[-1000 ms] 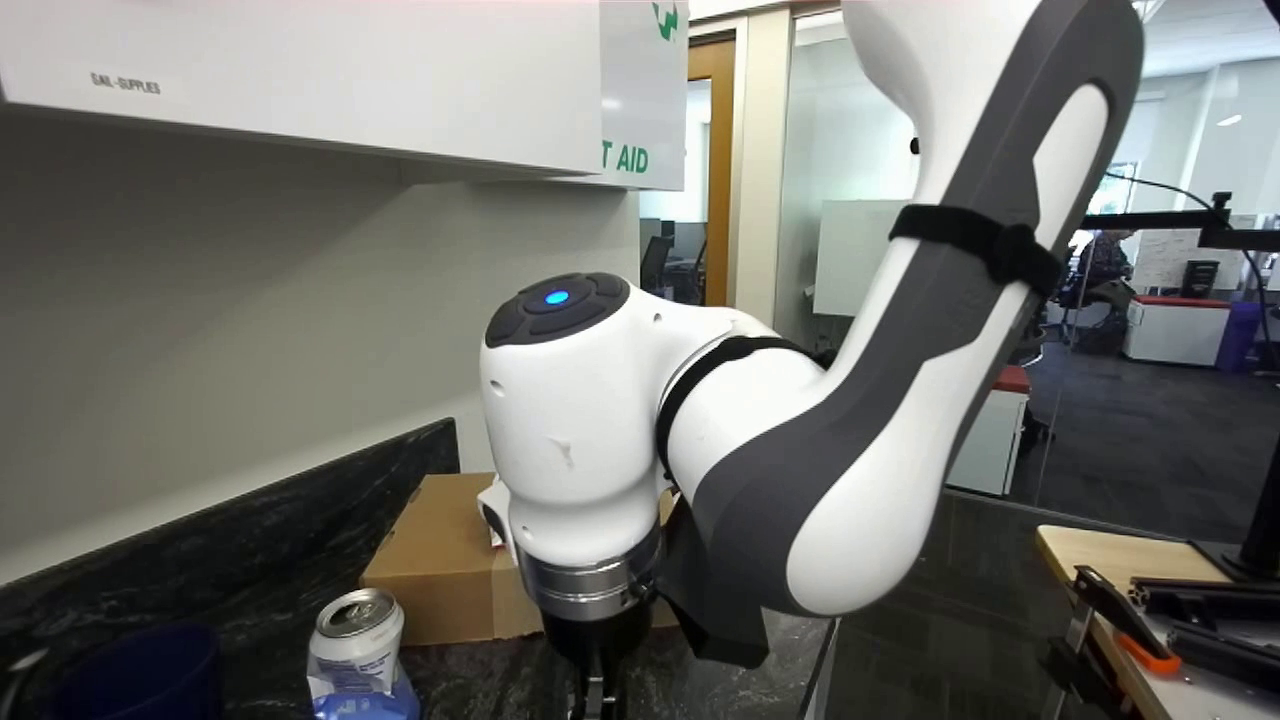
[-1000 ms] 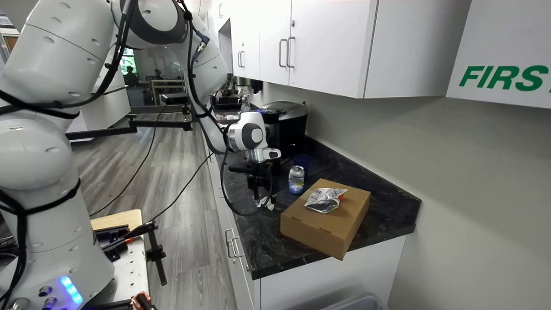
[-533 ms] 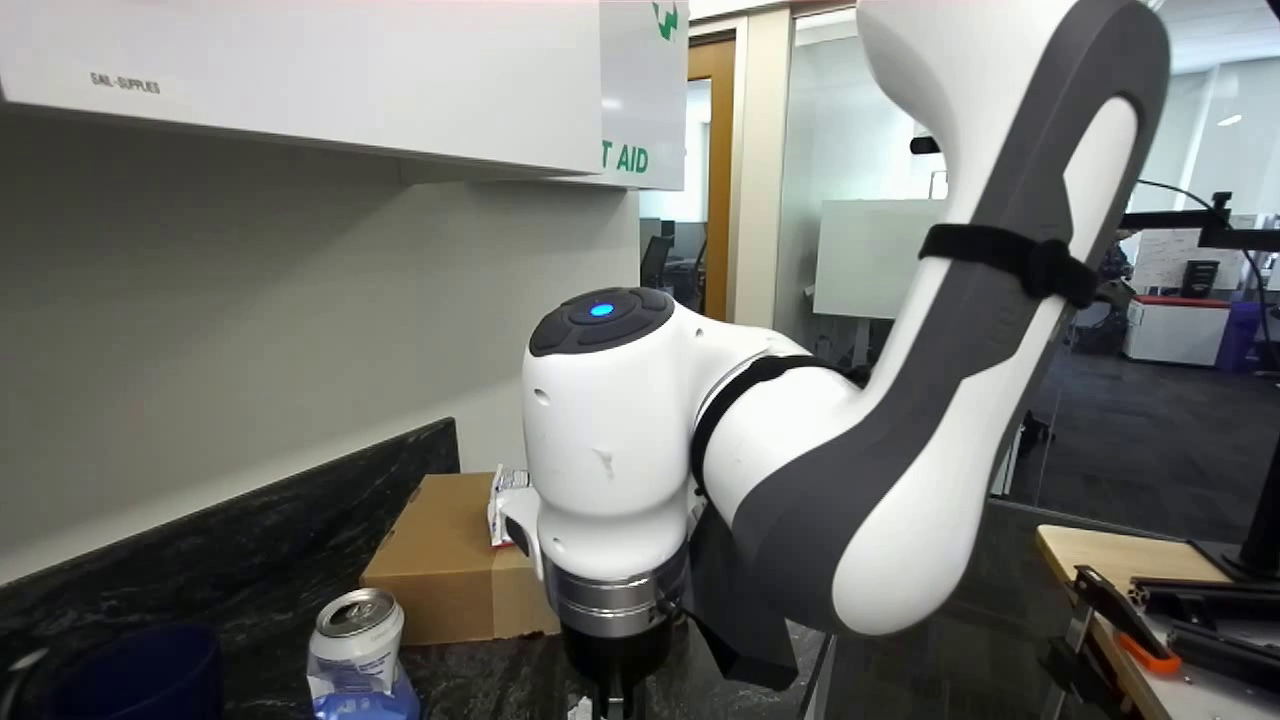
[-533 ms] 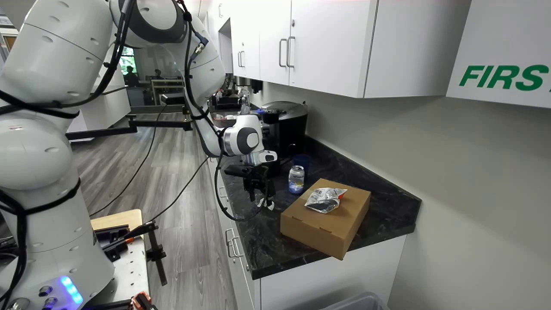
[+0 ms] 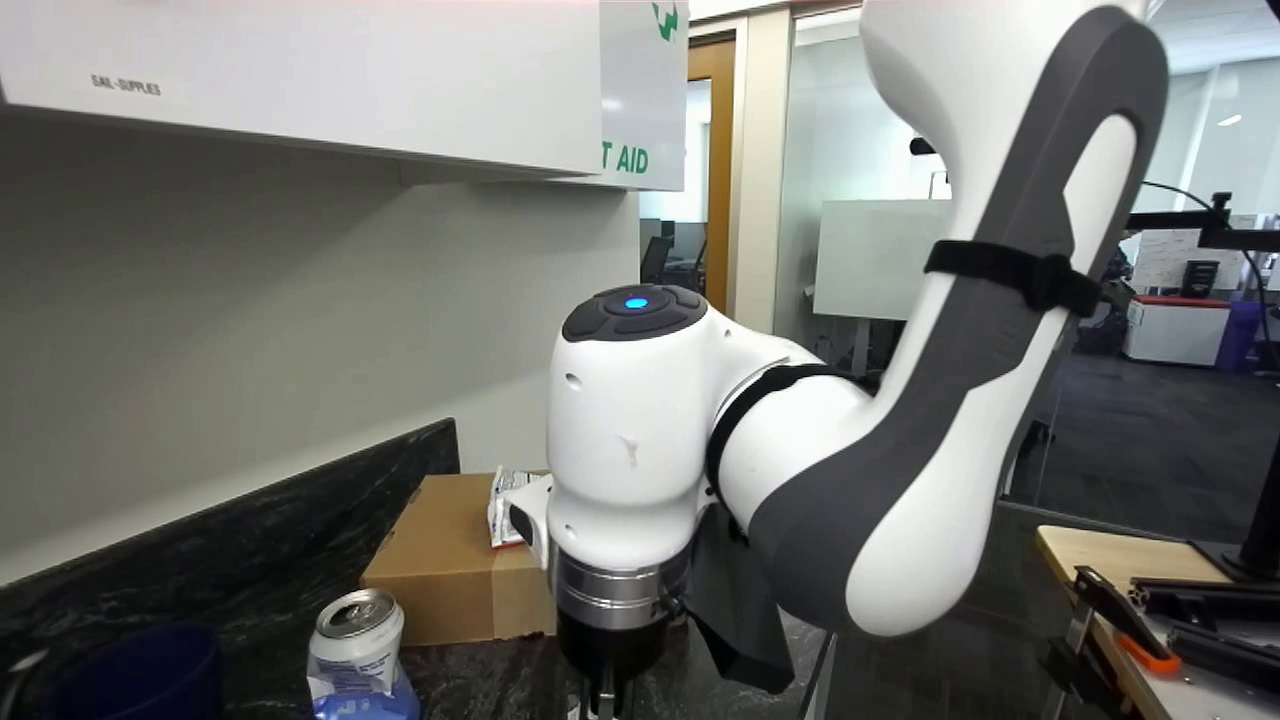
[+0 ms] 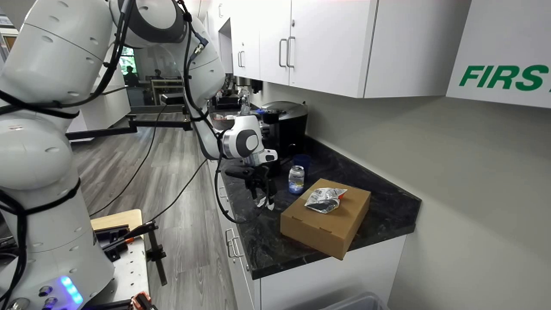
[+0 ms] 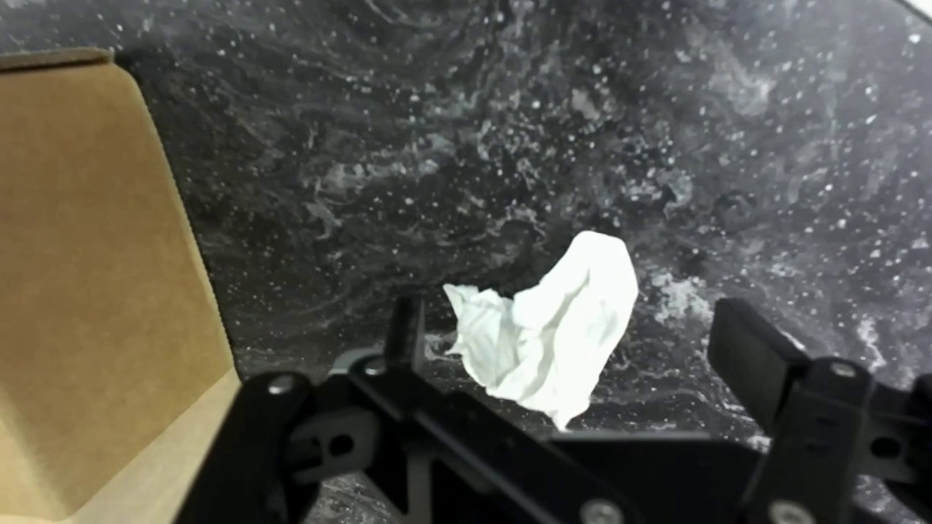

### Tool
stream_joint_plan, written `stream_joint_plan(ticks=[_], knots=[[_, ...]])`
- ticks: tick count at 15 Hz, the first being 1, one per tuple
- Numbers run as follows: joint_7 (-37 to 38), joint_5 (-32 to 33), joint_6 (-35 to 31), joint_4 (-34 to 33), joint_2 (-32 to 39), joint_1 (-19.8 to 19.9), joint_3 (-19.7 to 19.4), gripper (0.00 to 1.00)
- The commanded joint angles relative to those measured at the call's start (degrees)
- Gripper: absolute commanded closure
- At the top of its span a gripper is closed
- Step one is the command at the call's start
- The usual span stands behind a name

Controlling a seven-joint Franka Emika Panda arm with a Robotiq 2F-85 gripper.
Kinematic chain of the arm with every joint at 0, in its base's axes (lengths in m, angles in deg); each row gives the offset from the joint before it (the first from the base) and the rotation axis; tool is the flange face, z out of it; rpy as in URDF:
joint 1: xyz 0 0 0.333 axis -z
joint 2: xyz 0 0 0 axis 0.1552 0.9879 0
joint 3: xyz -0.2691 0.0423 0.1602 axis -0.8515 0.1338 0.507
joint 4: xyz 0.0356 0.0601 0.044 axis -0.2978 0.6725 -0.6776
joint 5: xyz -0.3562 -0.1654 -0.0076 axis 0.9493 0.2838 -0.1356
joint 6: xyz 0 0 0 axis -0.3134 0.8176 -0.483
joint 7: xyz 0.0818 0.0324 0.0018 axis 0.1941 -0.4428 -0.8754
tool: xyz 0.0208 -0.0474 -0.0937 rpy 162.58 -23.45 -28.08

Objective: Throw the paper, can, and packet in the bin

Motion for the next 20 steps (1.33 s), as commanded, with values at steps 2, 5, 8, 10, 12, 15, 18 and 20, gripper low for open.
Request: stream_joint_plan(ticks=[2, 5, 8, 10, 12, 15, 18, 20], knots=[[-1.7, -0.4, -3.2, 3.2, -2.4, -1.5, -2.2, 0.26], [-2.3, -0.5, -3.9, 3.3, -2.4, -1.6, -2.6, 0.47], [-2.8, -0.6, -4.3, 3.4, -2.3, -1.7, -2.8, 0.66], [-3.0, -0.6, -4.4, 3.4, -2.3, -1.8, -3.0, 0.79], [-3.1, -0.6, -4.3, 3.4, -2.4, -1.9, -3.1, 0.93], [-2.6, -0.7, -3.5, 3.4, -2.5, -2.4, -3.6, 0.98], [-1.3, -1.6, -1.4, 3.6, -3.0, -3.1, -3.9, 0.96], [-0.4, -4.4, 5.5, 1.1, -5.7, -3.4, -3.0, 0.96]])
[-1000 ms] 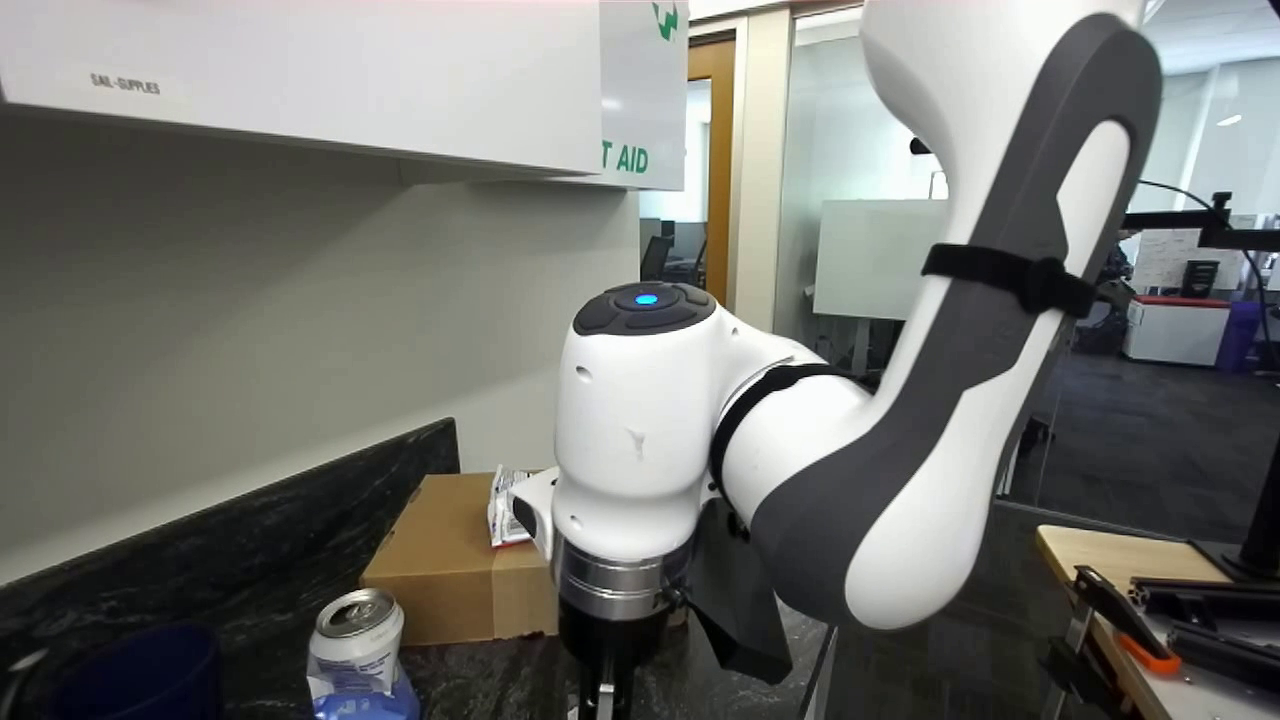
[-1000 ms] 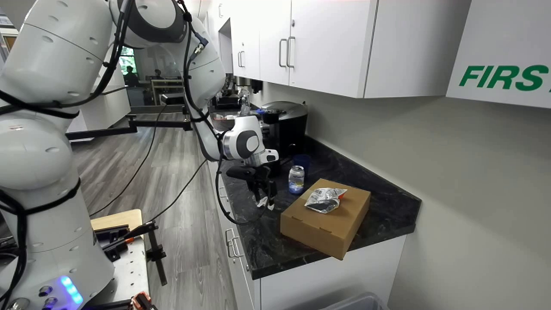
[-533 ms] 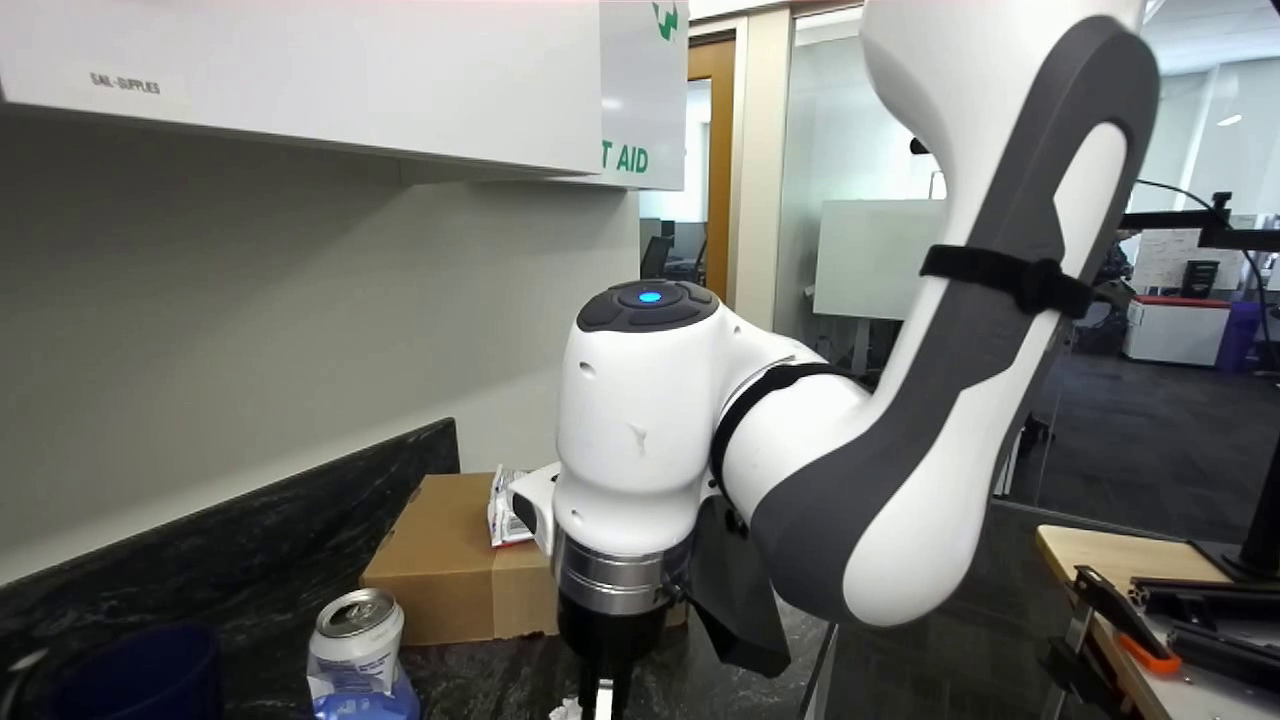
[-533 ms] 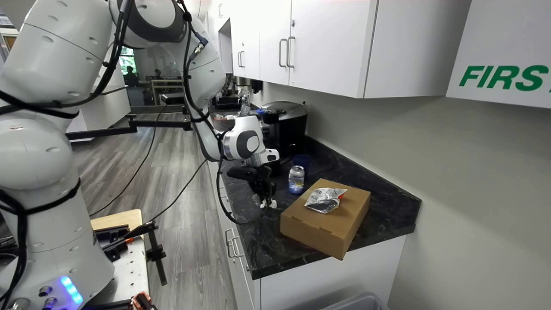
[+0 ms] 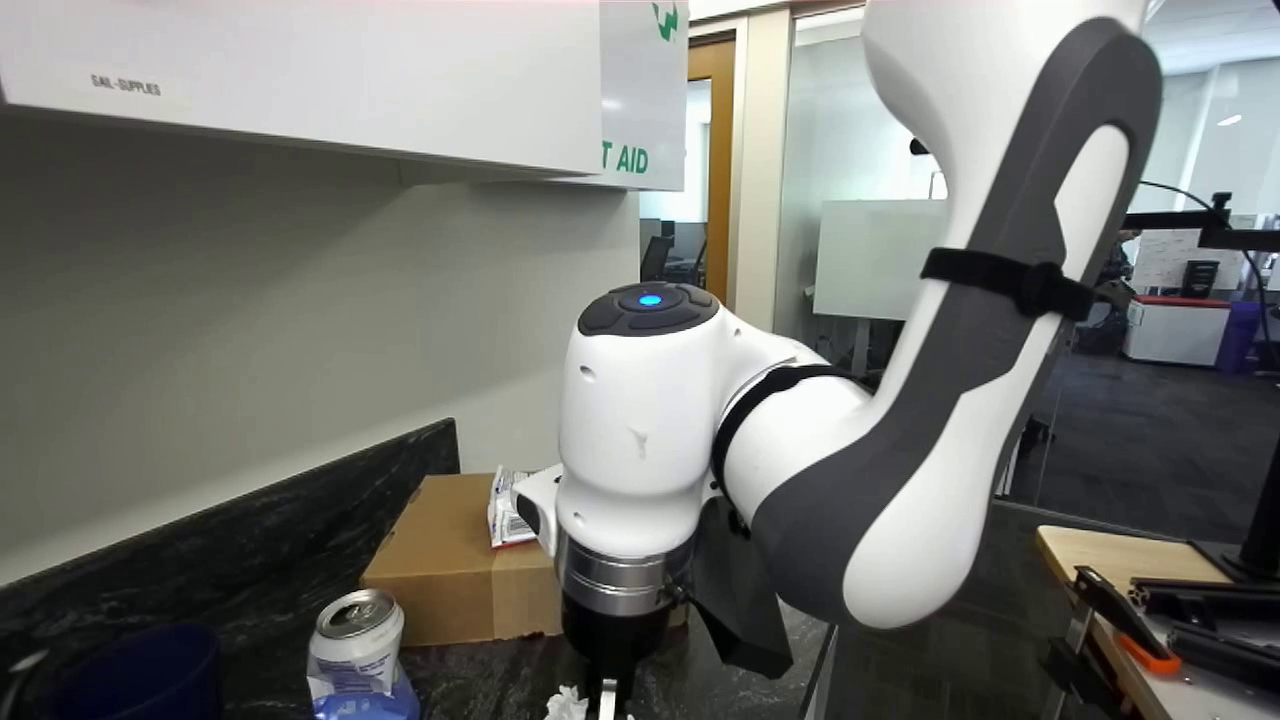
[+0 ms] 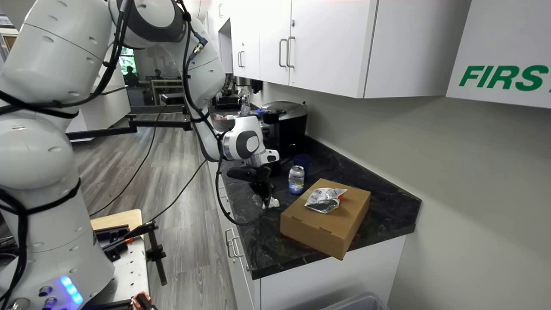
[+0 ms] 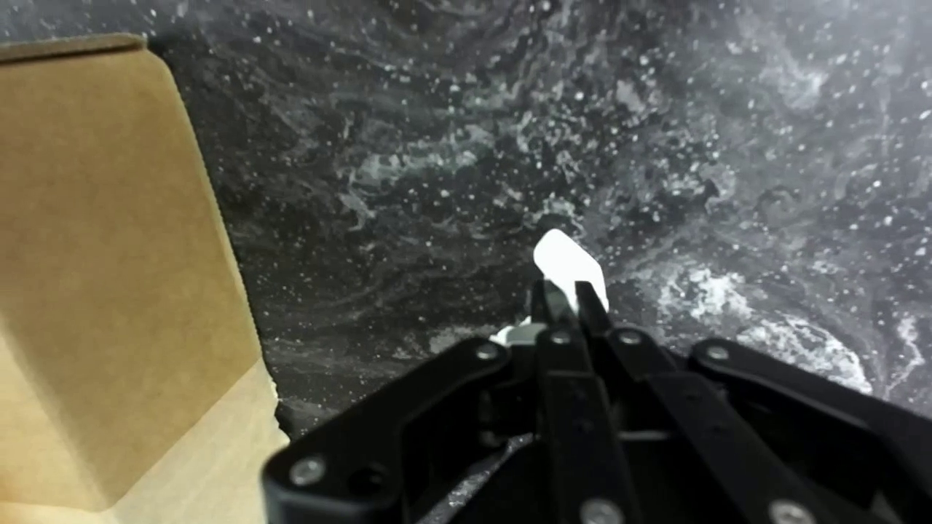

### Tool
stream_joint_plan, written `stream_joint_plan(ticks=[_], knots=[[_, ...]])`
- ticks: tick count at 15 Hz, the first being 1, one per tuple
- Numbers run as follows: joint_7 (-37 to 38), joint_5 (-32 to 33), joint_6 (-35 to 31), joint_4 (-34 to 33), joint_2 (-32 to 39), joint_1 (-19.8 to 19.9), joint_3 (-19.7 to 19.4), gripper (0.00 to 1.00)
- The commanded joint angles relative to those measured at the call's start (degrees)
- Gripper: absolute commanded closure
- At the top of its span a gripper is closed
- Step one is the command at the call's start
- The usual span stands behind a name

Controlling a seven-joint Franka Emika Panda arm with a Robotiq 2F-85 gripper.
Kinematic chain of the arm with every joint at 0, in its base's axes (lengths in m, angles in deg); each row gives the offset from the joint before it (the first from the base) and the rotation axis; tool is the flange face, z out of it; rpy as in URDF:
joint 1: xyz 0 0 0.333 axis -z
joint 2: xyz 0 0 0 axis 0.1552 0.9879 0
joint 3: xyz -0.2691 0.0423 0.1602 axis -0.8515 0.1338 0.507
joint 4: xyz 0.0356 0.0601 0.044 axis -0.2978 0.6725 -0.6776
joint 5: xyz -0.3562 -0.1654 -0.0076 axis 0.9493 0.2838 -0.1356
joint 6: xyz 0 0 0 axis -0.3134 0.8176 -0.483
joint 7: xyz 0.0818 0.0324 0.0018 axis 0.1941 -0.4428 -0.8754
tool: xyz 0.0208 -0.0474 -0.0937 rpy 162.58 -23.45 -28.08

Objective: Throw the paper, can, and packet in the bin

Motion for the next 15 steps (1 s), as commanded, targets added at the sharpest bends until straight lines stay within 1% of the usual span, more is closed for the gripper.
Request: stream_joint_plan(ticks=[1, 3, 6, 8, 9, 10, 12, 13, 15], knots=[[0.9, -5.2, 11.0, -0.8, -6.2, -1.5, 0.7, 0.95], [1.1, -7.5, 19.1, -1.4, -10.2, -1.1, 2.4, 0.96], [4.0, -6.9, 29.6, -3.1, -15.9, -0.4, 4.7, 0.95], [7.4, -5.0, 35.5, -4.0, -19.5, 0.0, 5.8, 0.96], [10.6, -2.4, 38.3, -4.3, -21.3, -0.1, 5.8, 0.97], [12.7, -0.7, 40.4, -4.4, -22.9, 0.3, 6.3, 0.96], [19.0, 5.4, 44.7, -4.4, -25.6, 1.0, 6.8, 0.97], [21.4, 7.4, 46.6, -4.1, -27.1, 1.7, 7.3, 0.96], [23.9, 6.5, 49.5, -3.8, -29.0, 3.7, 8.3, 0.96]])
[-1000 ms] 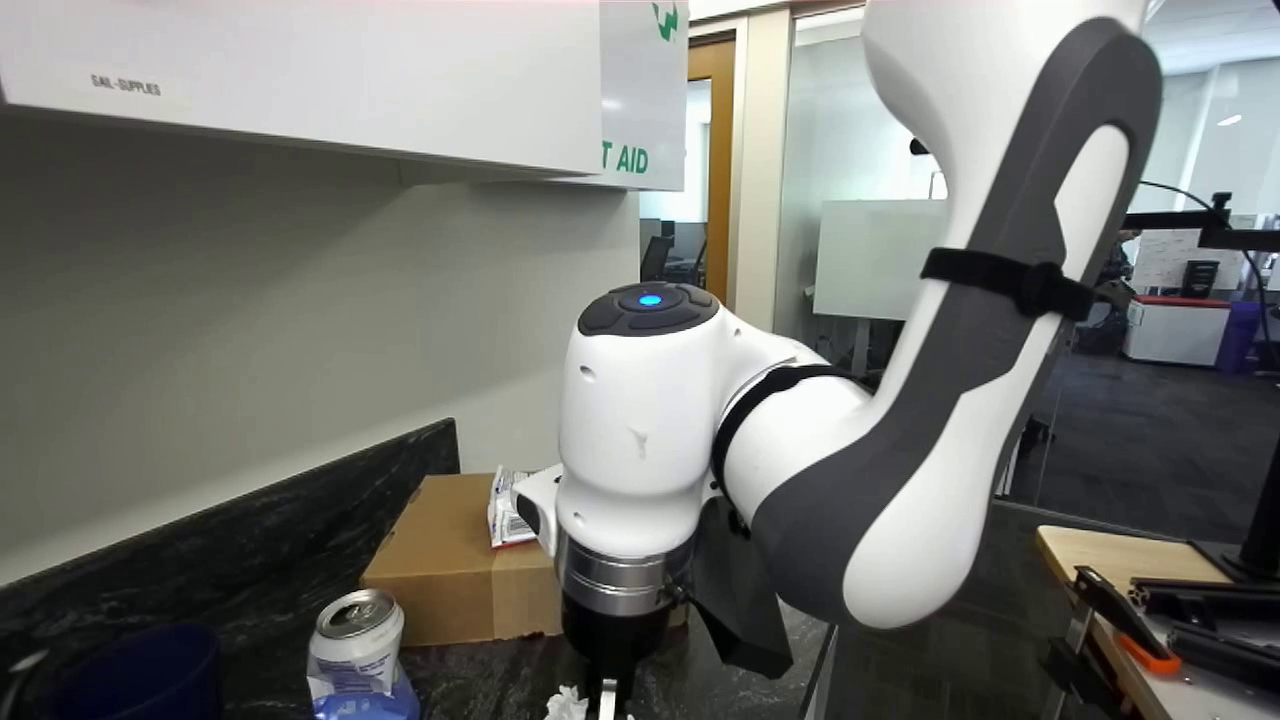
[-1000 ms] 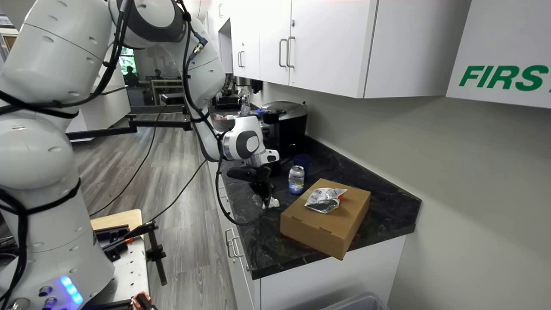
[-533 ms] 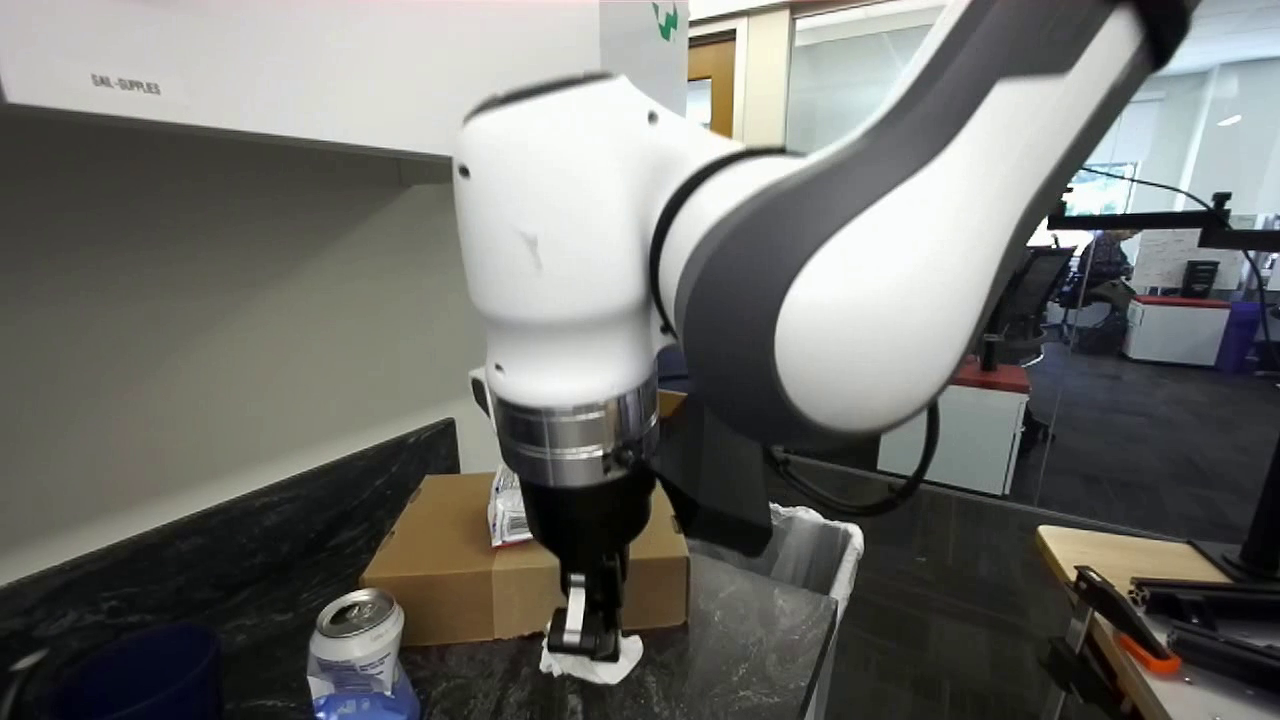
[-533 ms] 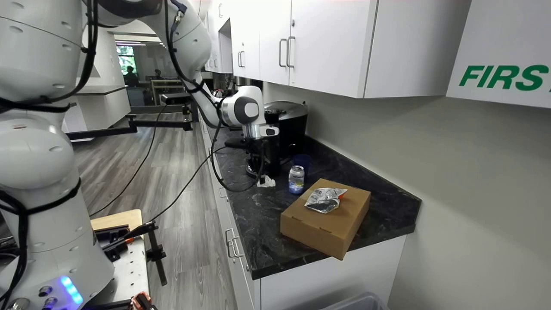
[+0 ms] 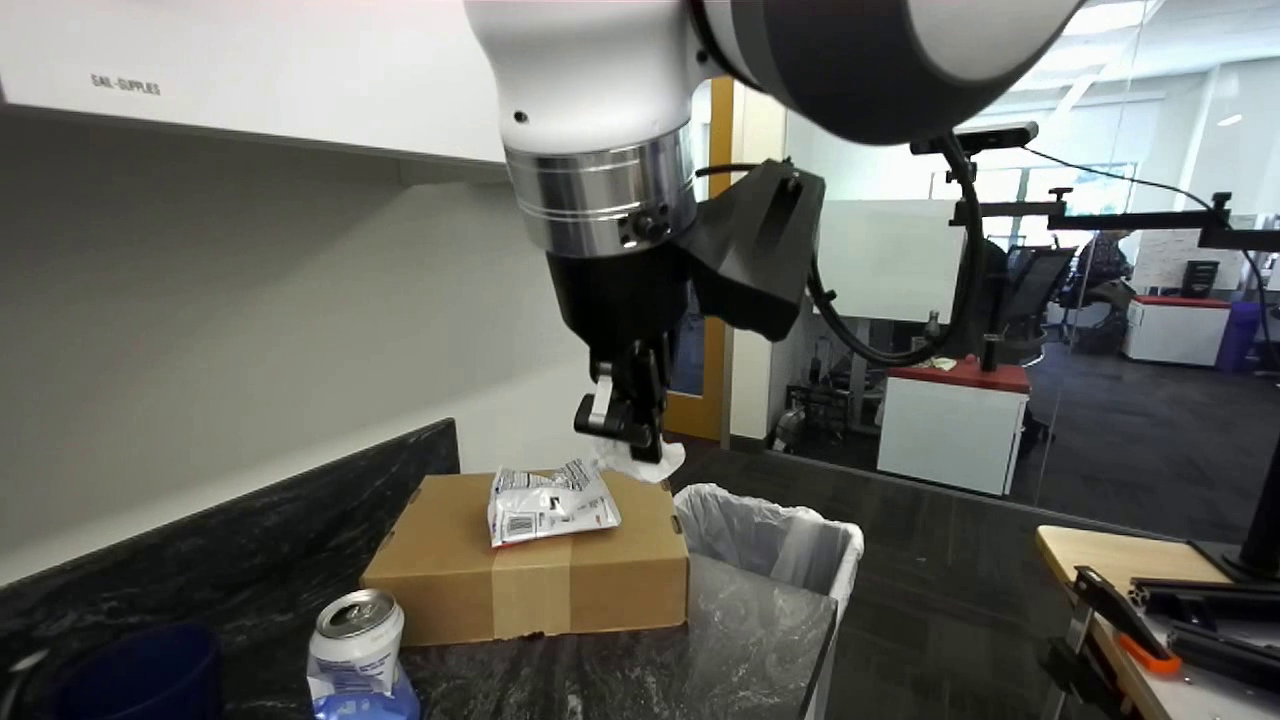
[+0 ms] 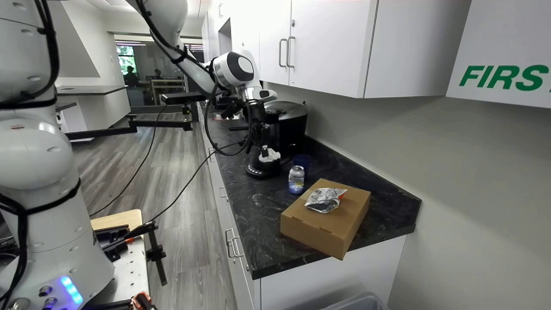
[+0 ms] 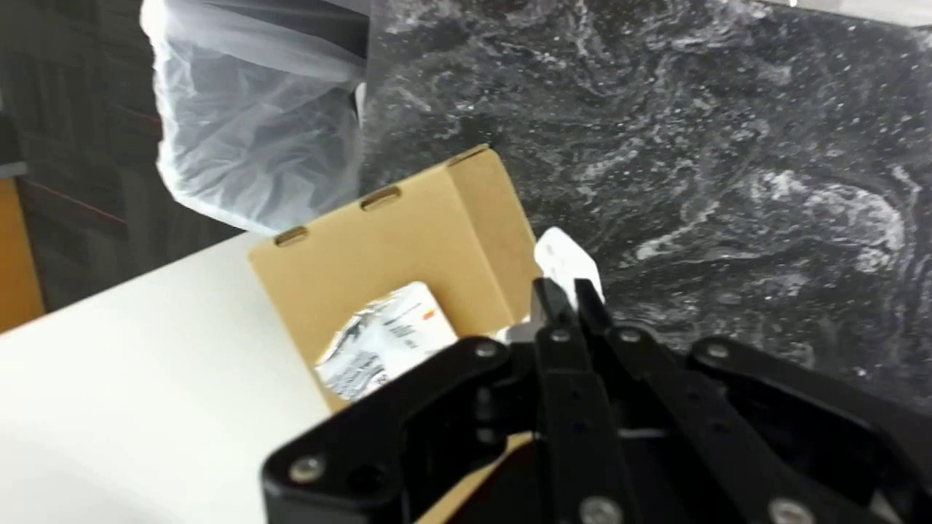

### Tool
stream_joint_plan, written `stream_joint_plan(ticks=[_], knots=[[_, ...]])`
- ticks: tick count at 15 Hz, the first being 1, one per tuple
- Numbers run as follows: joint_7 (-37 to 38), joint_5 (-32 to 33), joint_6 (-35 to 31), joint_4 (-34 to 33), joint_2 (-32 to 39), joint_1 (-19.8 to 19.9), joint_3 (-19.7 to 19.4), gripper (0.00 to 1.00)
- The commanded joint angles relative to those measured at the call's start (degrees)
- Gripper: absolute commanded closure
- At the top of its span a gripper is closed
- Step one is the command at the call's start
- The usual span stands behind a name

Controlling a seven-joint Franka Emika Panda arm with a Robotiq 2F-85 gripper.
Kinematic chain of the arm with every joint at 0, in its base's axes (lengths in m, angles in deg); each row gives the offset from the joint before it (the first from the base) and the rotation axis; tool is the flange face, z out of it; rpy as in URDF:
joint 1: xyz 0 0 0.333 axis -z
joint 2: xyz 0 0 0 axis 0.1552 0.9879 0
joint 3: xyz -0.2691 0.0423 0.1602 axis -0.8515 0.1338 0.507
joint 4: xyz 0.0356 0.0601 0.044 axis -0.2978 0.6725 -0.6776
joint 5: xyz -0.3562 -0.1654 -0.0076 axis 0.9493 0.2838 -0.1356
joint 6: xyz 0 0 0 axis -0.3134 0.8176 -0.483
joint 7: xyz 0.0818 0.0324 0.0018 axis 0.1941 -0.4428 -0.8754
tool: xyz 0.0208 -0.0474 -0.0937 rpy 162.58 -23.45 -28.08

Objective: Throw the paper, can, and packet in the bin

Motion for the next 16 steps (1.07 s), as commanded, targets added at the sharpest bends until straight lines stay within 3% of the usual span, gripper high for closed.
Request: stream_joint_plan(ticks=[1, 6, 16], knots=[[4.3, -1.2, 4.9, 1.8, -5.1, 4.2, 2.7, 0.96], [1.9, -9.5, 4.1, 3.3, -10.1, 9.5, 2.7, 0.96], [-2.7, -9.0, 6.3, 6.8, -19.3, 20.7, -0.8, 0.95]])
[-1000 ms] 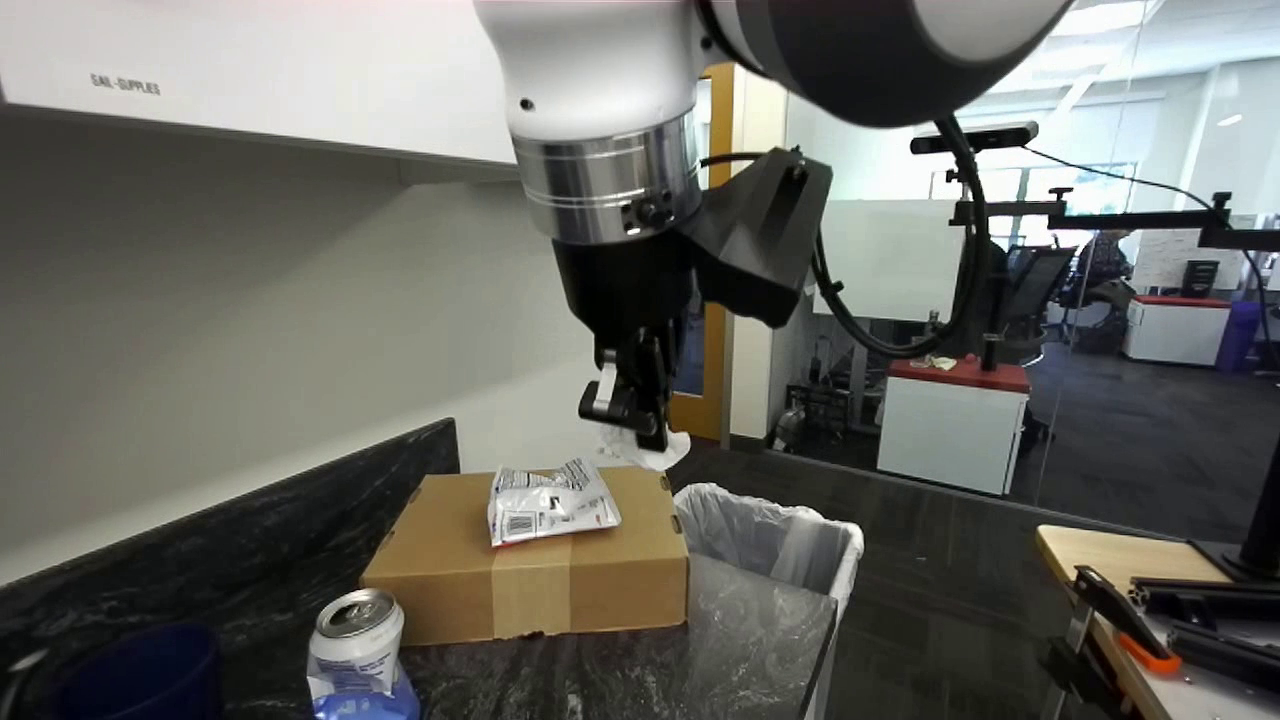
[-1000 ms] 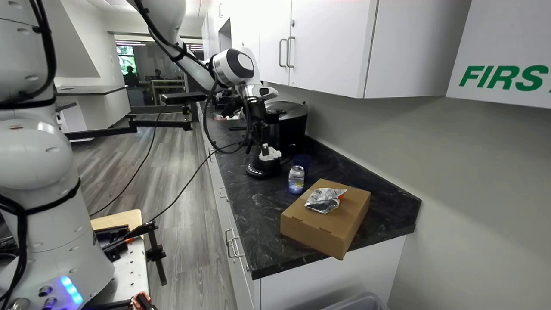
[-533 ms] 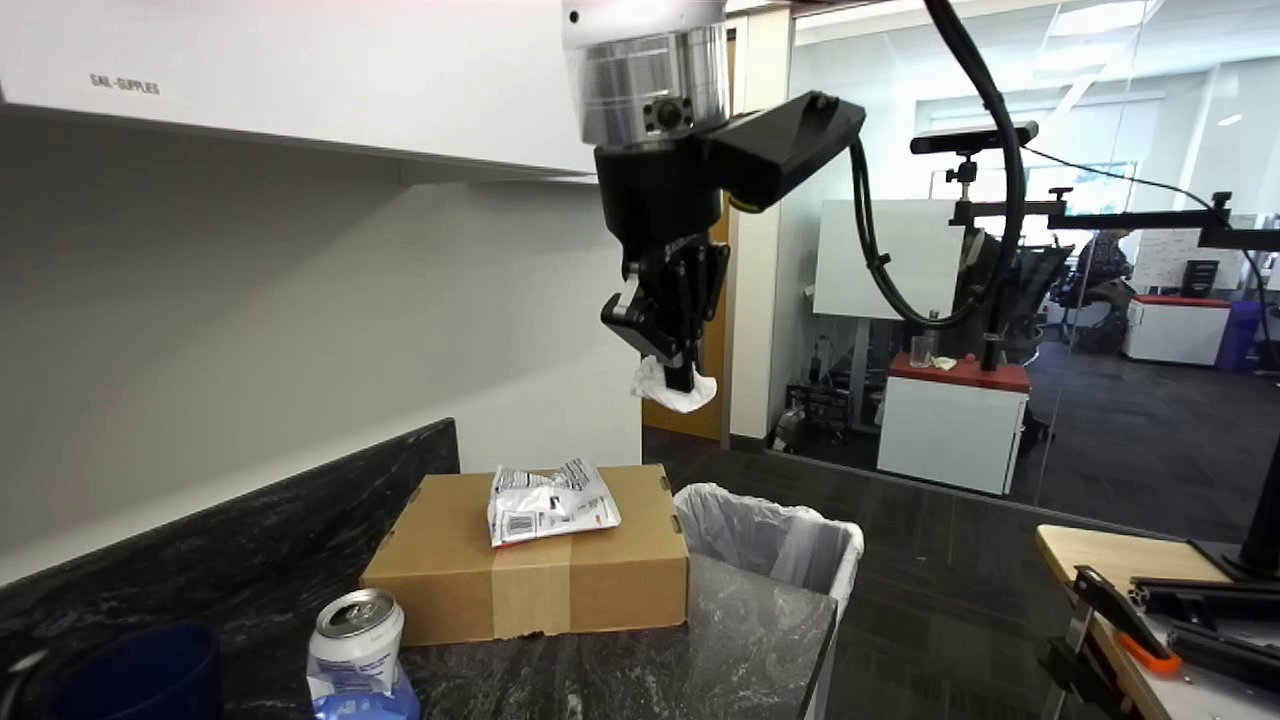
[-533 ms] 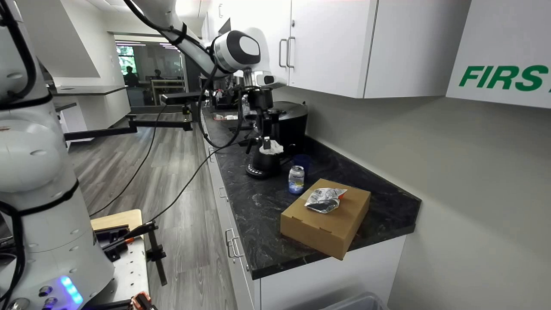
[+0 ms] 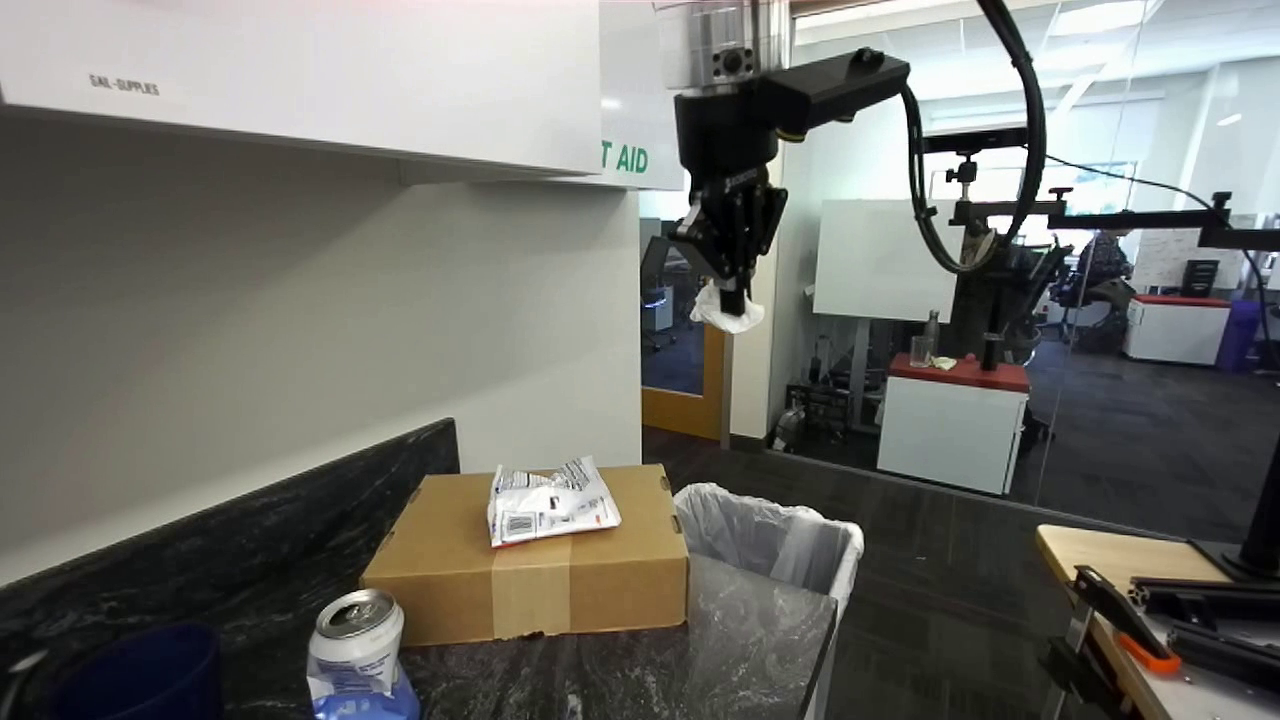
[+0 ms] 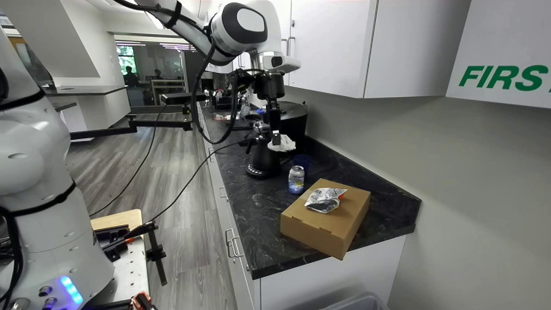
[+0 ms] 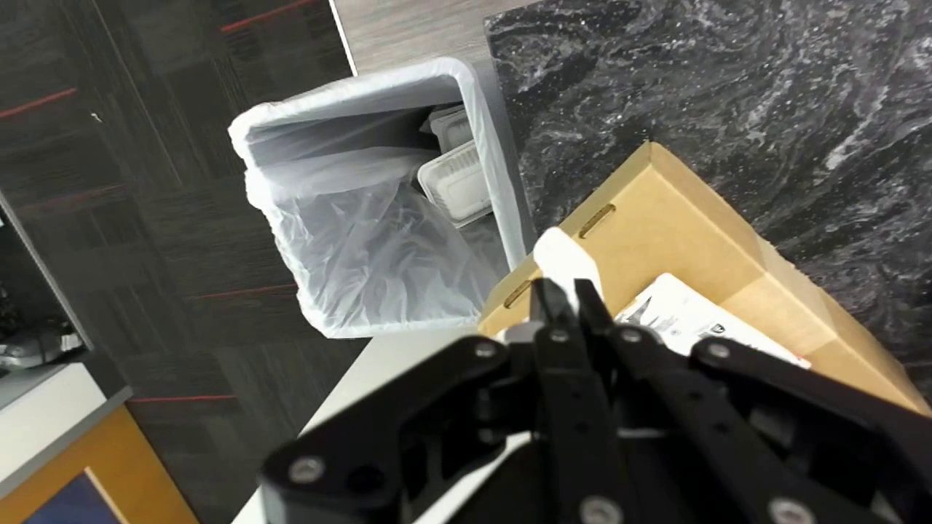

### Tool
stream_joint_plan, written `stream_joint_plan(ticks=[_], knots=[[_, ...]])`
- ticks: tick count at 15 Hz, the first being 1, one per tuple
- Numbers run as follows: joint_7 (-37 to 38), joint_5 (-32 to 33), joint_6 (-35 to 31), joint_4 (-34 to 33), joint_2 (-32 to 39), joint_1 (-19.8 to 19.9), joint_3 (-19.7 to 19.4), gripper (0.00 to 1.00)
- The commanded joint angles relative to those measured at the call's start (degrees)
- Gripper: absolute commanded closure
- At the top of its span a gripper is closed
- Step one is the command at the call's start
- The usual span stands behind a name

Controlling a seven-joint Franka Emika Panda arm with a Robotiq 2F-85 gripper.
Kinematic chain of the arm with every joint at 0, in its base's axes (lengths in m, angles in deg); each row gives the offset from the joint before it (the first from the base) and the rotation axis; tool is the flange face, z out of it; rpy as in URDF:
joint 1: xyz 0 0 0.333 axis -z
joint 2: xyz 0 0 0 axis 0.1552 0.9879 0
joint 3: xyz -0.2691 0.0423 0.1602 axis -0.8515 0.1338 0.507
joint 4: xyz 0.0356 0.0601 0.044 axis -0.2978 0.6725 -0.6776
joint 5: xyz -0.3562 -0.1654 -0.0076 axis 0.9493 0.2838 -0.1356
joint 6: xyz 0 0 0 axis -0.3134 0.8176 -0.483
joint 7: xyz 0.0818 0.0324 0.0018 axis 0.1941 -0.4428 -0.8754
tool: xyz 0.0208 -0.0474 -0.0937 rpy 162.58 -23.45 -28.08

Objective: Throw the paper, can, and packet in the bin

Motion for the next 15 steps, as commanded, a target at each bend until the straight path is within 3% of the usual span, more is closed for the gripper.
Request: stream_joint_plan(ticks=[1, 8, 15], knots=[[-5.3, -0.3, 1.1, 2.5, -4.5, 4.5, -2.0, 0.96], [-25.1, -0.6, -0.6, -3.4, -0.9, 12.7, -10.7, 0.96], [-40.1, -1.5, -1.5, -9.7, 4.1, 13.9, -14.0, 0.96]])
